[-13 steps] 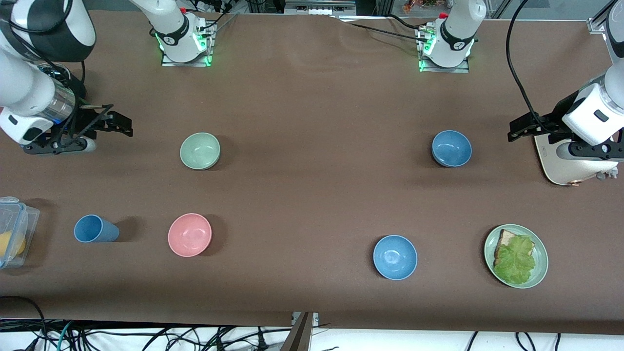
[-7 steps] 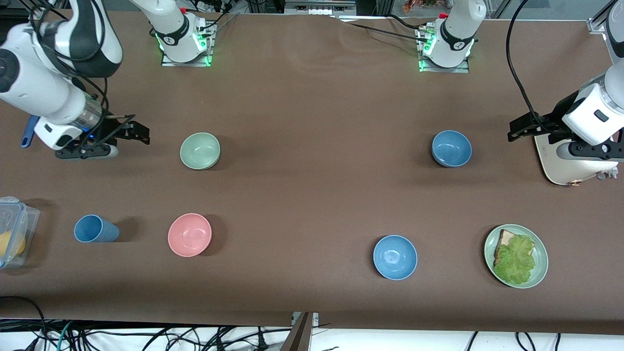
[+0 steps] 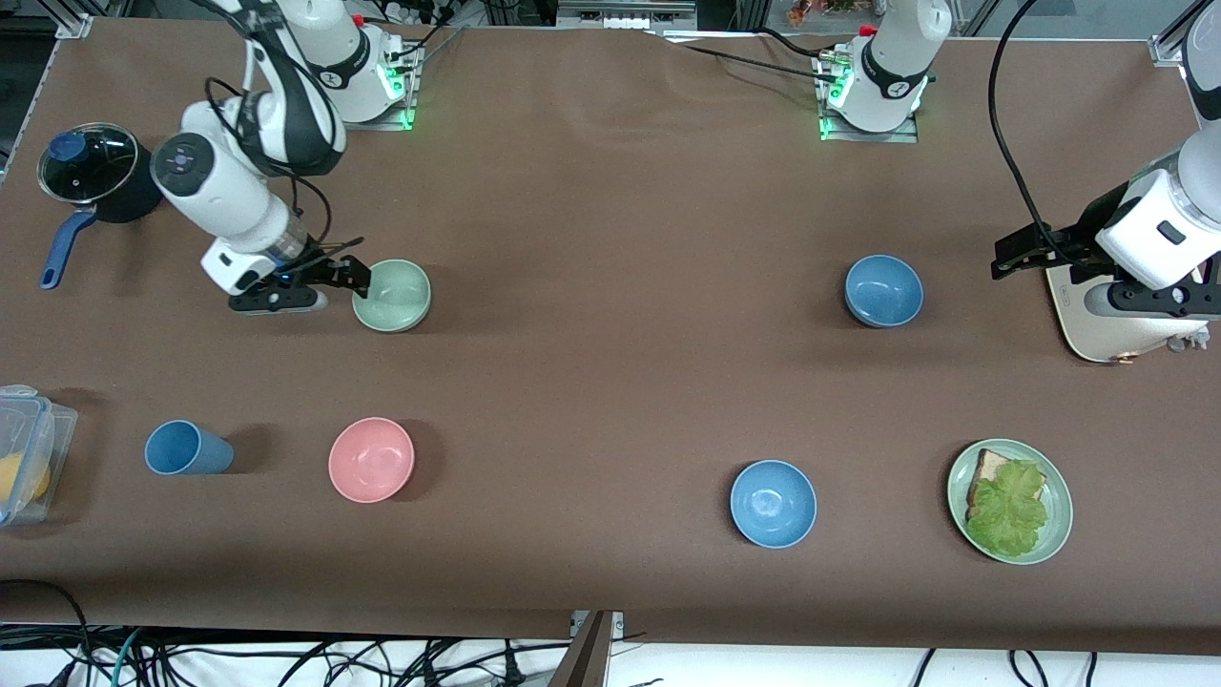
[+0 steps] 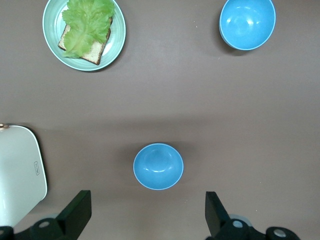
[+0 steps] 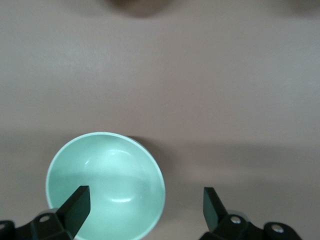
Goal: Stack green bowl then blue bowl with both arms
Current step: 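Reach the right gripper to the pale green bowl rim and grasp it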
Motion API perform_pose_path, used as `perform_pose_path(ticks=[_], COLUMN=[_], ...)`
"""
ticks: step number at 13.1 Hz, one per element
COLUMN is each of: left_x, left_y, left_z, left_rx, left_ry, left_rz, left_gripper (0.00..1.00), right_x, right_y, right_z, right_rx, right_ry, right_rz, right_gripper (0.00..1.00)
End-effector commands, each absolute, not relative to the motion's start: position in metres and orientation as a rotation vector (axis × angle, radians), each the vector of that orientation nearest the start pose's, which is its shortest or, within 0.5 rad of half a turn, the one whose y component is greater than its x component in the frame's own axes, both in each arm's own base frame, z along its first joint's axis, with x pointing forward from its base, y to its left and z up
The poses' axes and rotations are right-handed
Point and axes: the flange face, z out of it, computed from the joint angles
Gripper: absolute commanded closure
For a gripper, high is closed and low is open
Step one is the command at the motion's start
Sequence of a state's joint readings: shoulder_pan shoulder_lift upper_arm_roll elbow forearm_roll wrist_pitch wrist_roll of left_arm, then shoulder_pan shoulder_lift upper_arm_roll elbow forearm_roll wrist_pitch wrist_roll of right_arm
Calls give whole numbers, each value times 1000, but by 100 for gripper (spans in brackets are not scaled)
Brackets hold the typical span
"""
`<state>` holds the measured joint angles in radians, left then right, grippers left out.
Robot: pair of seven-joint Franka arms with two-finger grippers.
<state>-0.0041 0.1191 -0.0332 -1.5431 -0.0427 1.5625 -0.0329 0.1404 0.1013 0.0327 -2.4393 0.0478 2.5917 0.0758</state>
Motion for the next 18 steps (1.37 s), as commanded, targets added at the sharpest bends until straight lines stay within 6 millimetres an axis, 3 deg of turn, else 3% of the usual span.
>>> perform_pose_path(ticks=[1, 3, 4, 7, 8, 12, 15, 17, 18], left_x=[590, 590, 590, 590, 590, 590, 590, 590, 591], left_y=[-24, -25, -25, -25, -25, -25, -24, -24, -22], left_z=[571, 570, 570, 572, 571, 571, 572, 571, 571], left_rx=[-3171, -3170, -3170, -3171, -3171, -3172, -3171, -3171, -3171], left_ry=[6, 11, 11, 11, 11, 11, 9, 8, 4], left_rz=[177, 179, 179, 175, 177, 177, 175, 177, 177], left_gripper=[0, 0, 0, 0, 0, 0, 0, 0, 0], right_x=[468, 465, 464, 465, 467, 481, 506, 531, 539], right_y=[81, 80, 80, 81, 82, 87, 94, 128, 157], right_z=[227, 209, 207, 203, 206, 223, 252, 285, 301], right_rx=[-3099, -3102, -3102, -3103, -3102, -3101, -3100, -3089, -3082], right_ry=[-57, -55, -55, -48, -29, -18, -20, 12, 59], right_rz=[-116, -100, -96, -81, -85, -58, 0, 13, 28], right_gripper=[0, 4, 19, 96, 100, 100, 100, 100, 100])
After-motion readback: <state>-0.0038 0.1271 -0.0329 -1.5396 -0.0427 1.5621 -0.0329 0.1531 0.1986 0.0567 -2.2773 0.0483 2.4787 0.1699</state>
